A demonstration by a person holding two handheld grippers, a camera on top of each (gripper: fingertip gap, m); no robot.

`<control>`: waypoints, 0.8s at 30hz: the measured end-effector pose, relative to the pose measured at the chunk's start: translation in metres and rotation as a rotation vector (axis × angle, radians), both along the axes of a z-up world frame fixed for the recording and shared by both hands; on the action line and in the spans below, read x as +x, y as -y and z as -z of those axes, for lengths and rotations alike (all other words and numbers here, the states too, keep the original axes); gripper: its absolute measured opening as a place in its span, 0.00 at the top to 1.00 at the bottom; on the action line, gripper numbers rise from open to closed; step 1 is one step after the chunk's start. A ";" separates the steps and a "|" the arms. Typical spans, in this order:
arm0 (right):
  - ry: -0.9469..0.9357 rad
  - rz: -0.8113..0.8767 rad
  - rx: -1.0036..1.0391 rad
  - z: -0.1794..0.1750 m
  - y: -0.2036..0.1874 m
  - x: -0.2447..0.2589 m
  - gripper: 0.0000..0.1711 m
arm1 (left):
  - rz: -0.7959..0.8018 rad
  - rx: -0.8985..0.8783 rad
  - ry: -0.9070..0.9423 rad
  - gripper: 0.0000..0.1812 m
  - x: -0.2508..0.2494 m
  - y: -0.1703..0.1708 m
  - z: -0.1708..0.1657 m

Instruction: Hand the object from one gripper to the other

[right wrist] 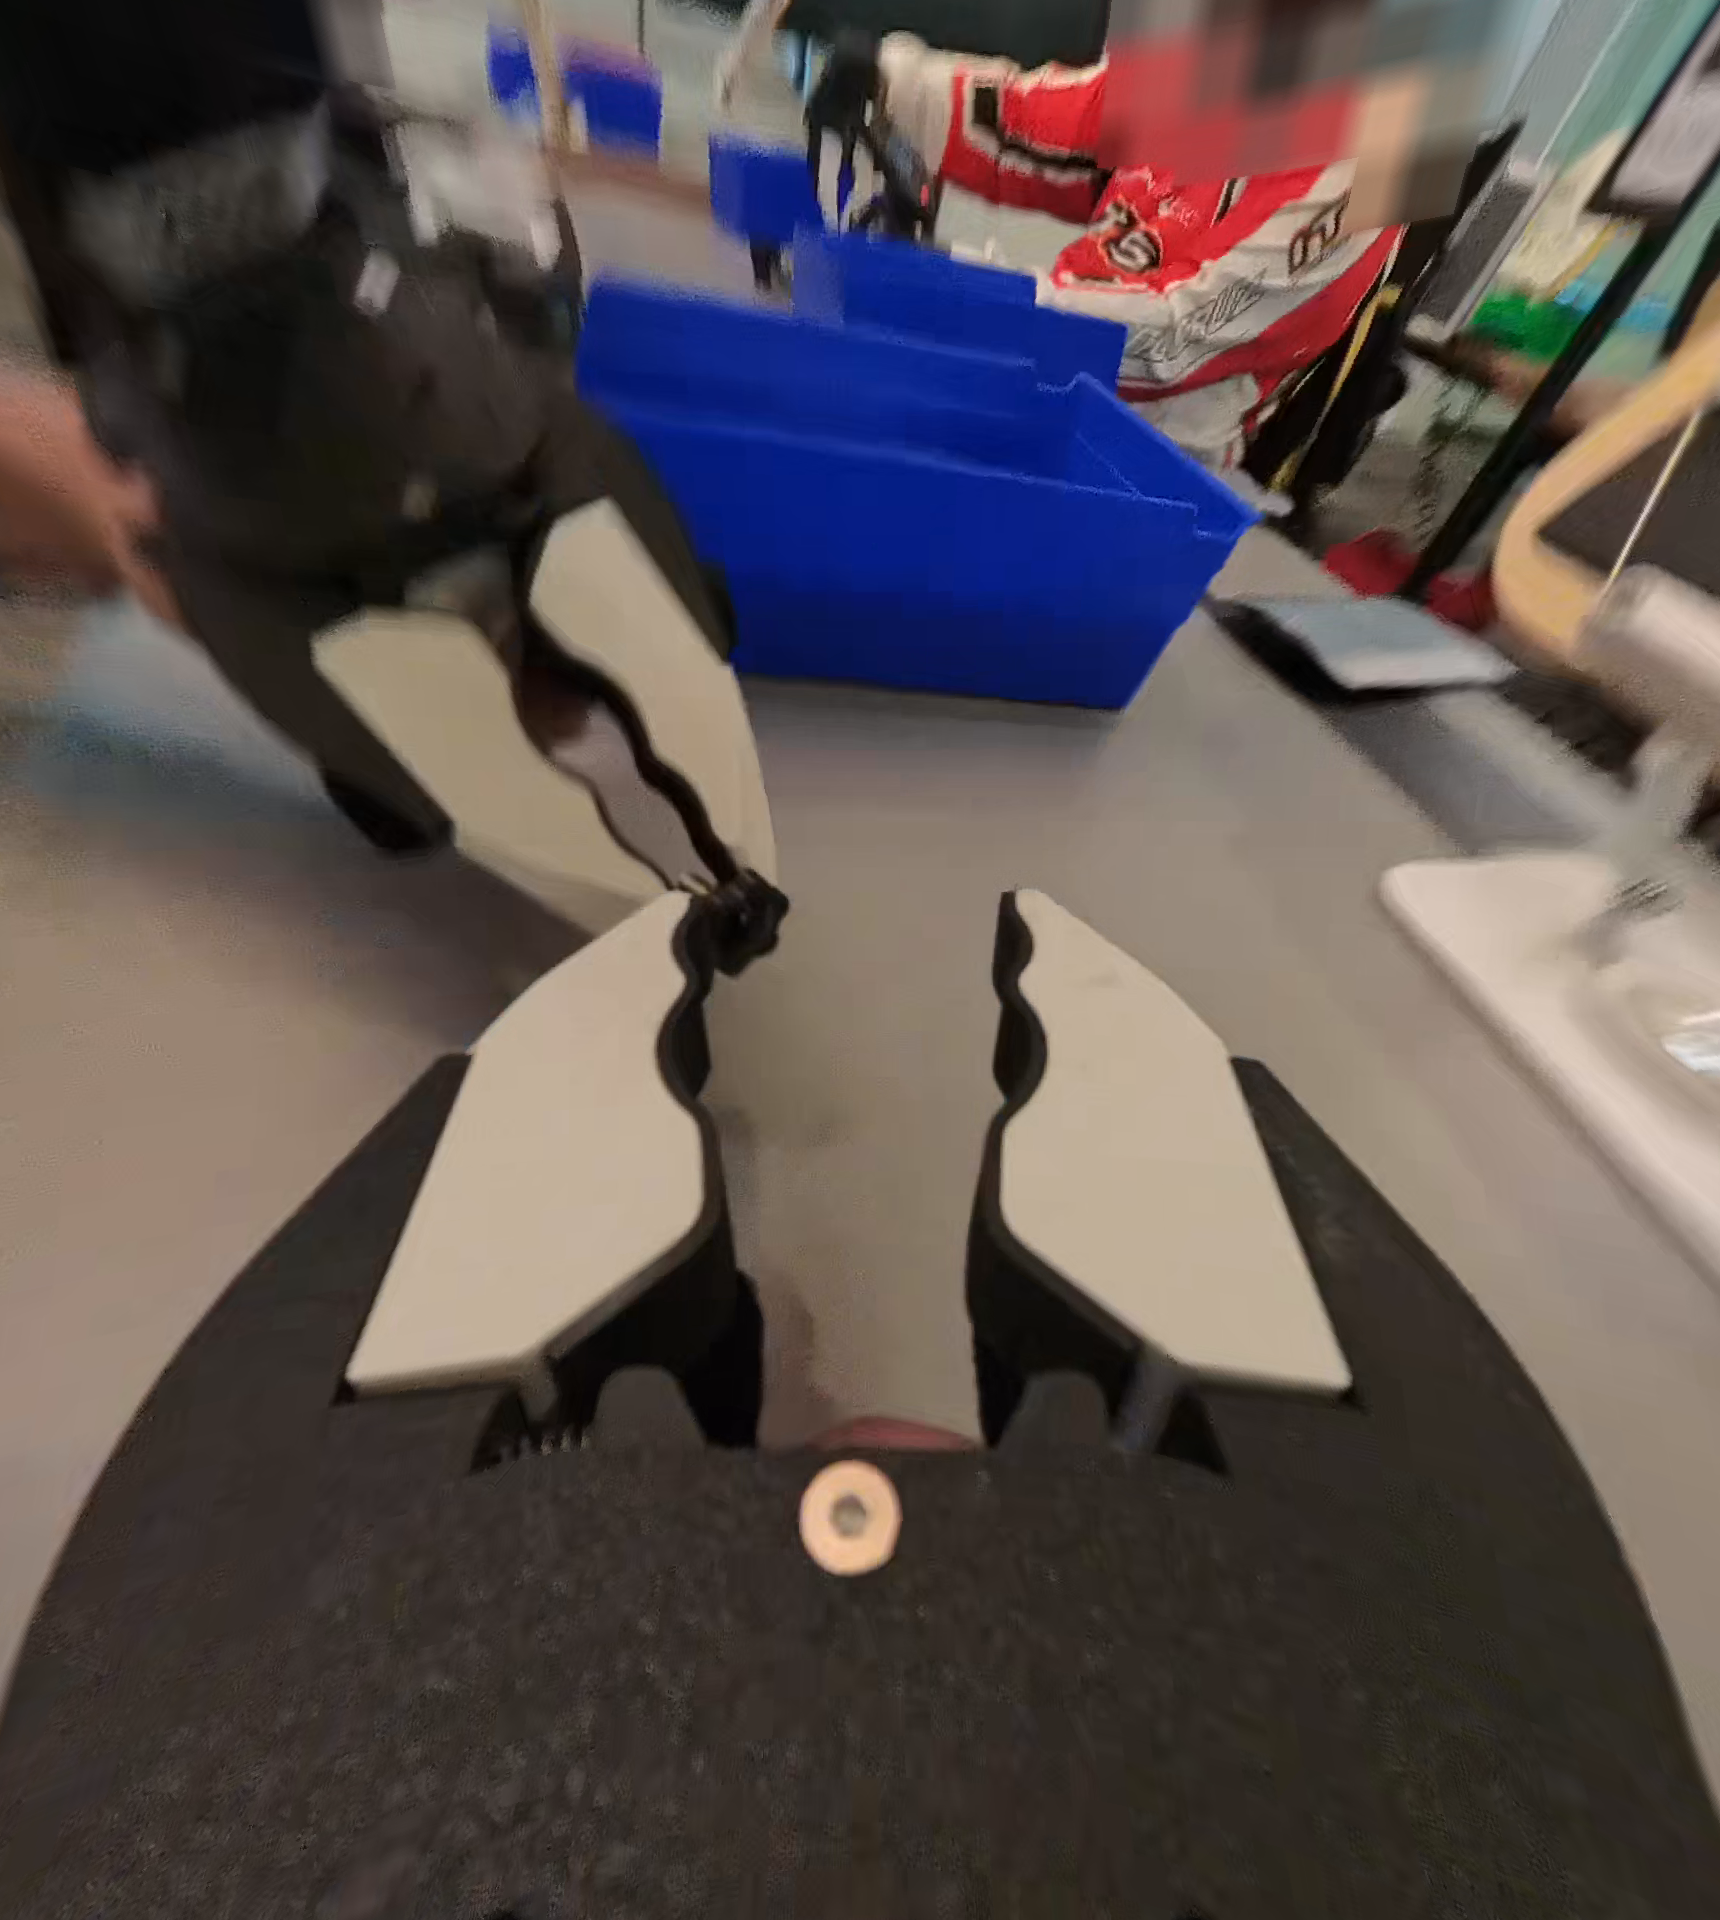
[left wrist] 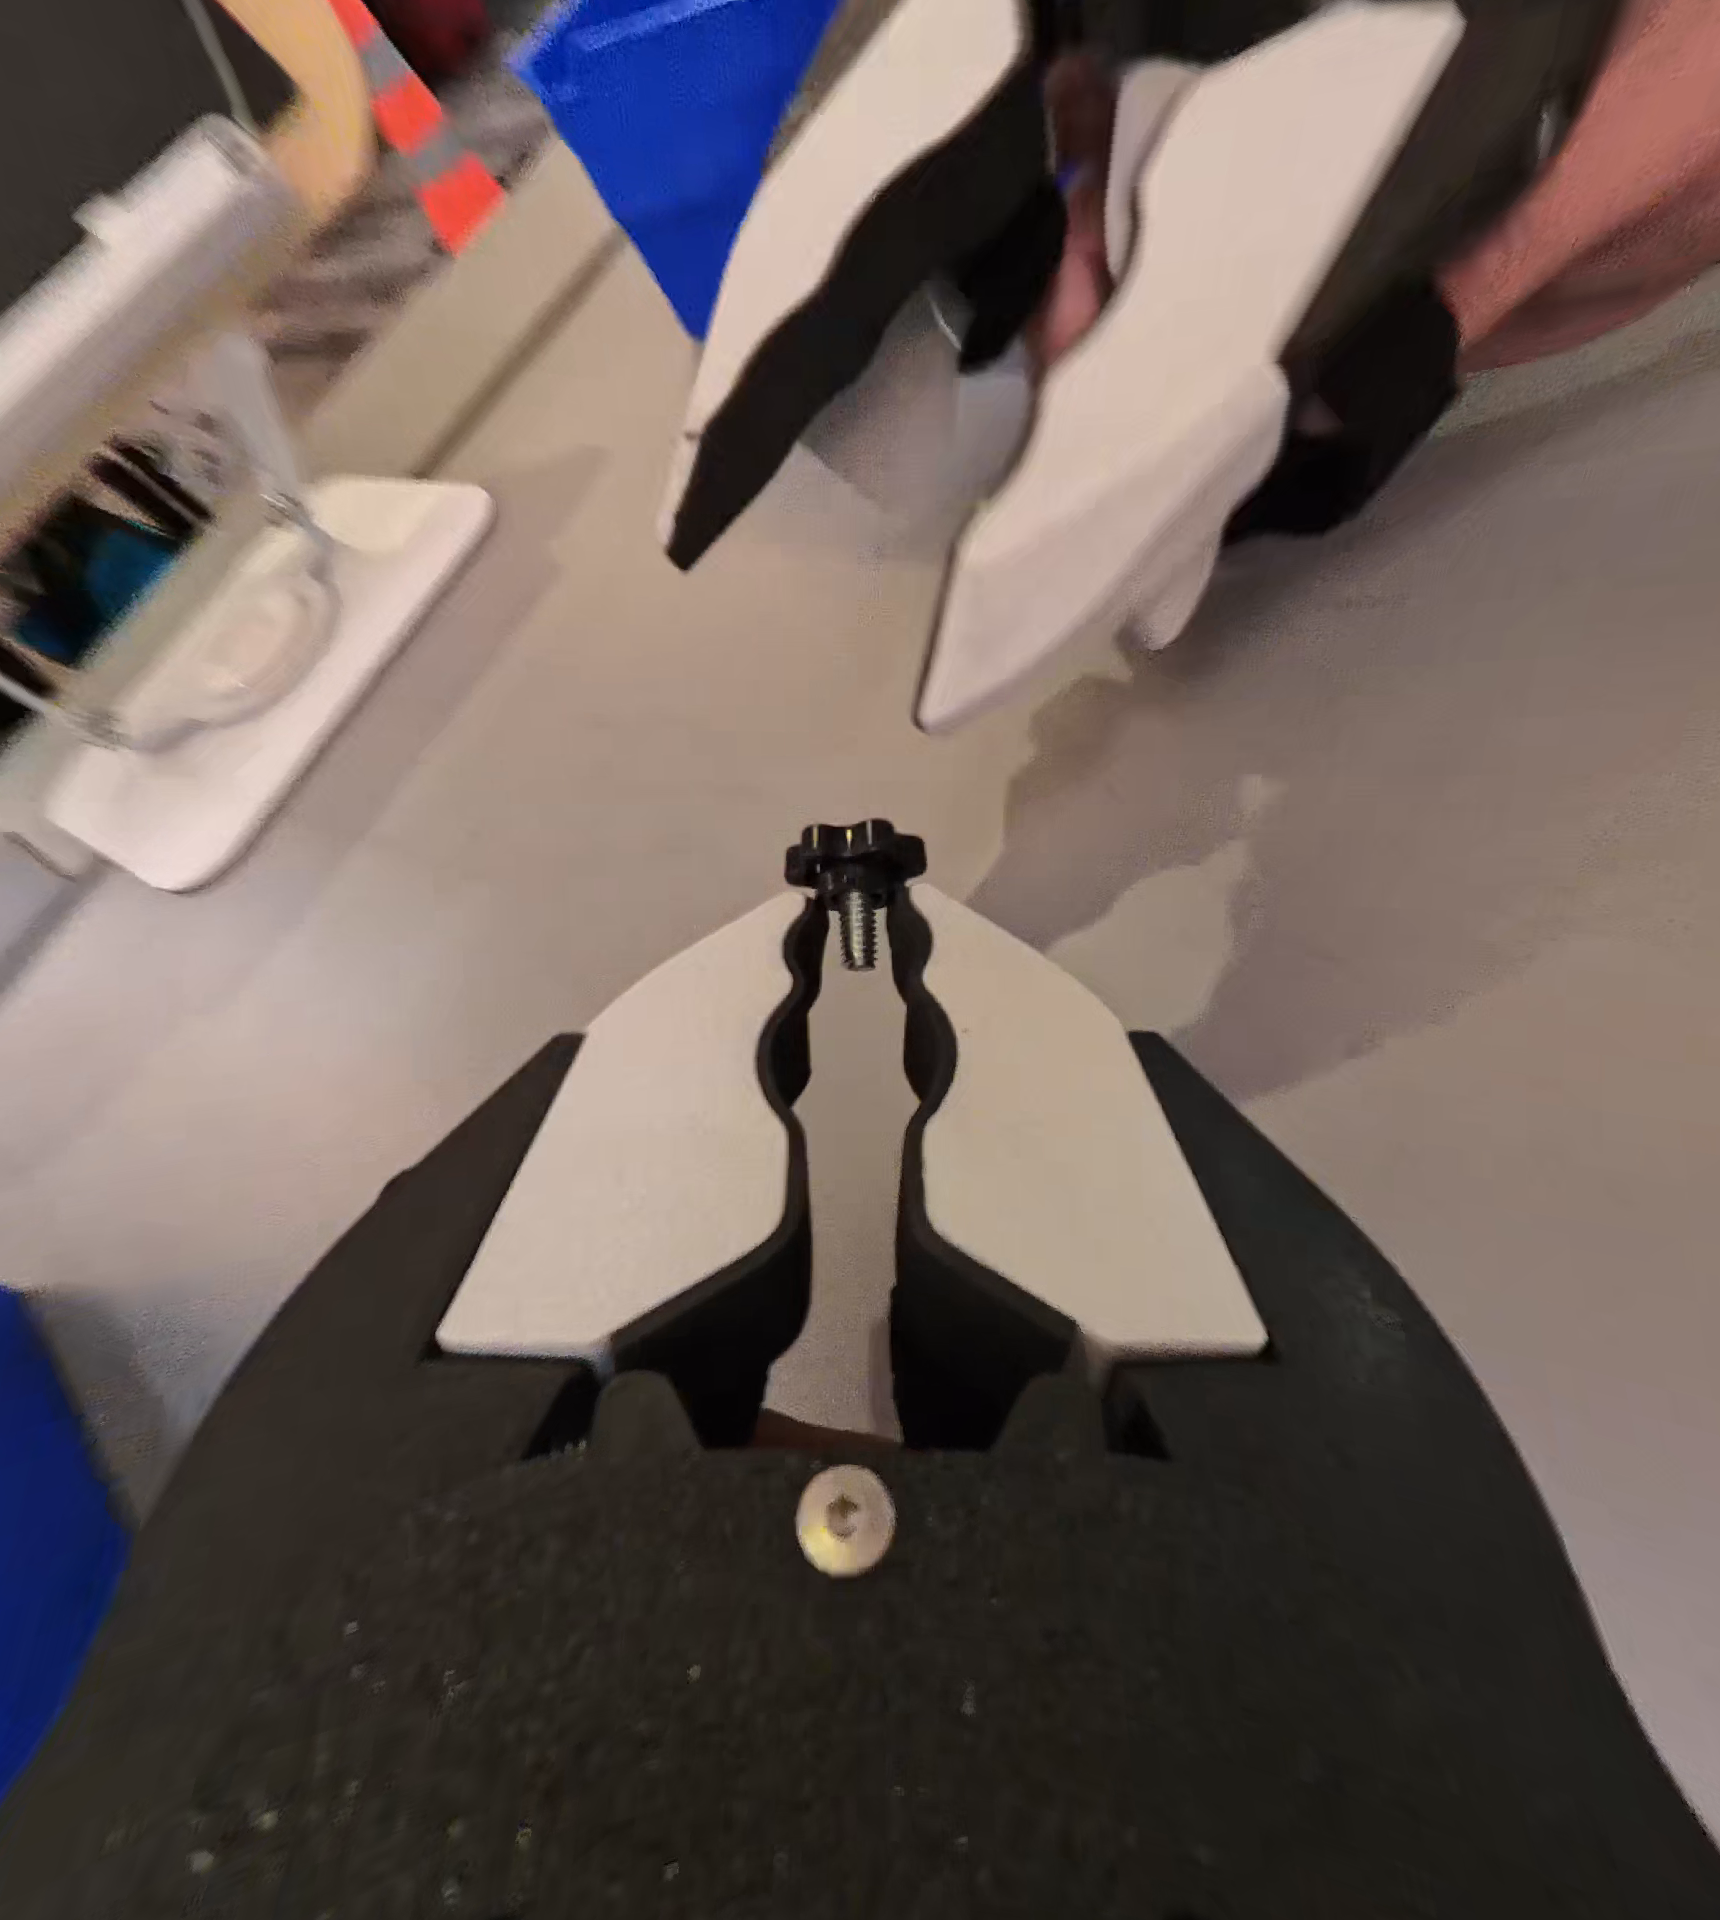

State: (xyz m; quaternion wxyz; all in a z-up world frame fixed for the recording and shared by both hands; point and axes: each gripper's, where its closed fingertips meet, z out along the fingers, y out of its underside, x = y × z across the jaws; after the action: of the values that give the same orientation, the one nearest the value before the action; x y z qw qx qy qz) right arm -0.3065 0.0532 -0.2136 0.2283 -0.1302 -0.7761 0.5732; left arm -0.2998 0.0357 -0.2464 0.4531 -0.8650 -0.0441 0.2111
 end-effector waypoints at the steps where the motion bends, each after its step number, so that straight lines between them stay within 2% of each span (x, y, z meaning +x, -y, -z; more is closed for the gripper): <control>1: -0.111 0.007 0.095 0.003 0.001 0.003 0.70 | 0.014 -0.003 0.061 0.93 0.003 0.000 0.003; 4: -0.369 -0.013 0.276 0.014 0.009 0.016 0.70 | 0.076 0.031 0.253 0.93 0.017 -0.001 -0.001; 7: -0.522 -0.069 0.408 0.026 0.021 0.031 0.73 | 0.148 0.044 0.385 0.93 0.030 0.002 -0.003; 14: -0.738 -0.057 0.564 0.032 0.032 0.034 0.75 | 0.206 -0.029 0.439 0.93 0.043 0.008 0.008; 17: -0.791 -0.074 0.629 0.038 0.032 0.036 0.86 | 0.216 -0.045 0.447 0.93 0.047 0.005 0.012; 23: -0.764 -0.054 0.652 0.037 0.027 0.030 0.86 | 0.188 0.003 0.446 0.92 0.041 0.003 0.011; 24: -0.760 -0.042 0.654 0.037 0.023 0.027 0.86 | 0.162 0.015 0.429 0.85 0.036 0.005 0.010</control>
State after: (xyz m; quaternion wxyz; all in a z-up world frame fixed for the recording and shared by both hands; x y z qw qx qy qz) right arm -0.2792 0.0299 -0.2503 0.5121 0.1817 -0.7797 0.3113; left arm -0.2641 0.0305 -0.2568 0.4552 -0.8874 -0.0715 -0.0152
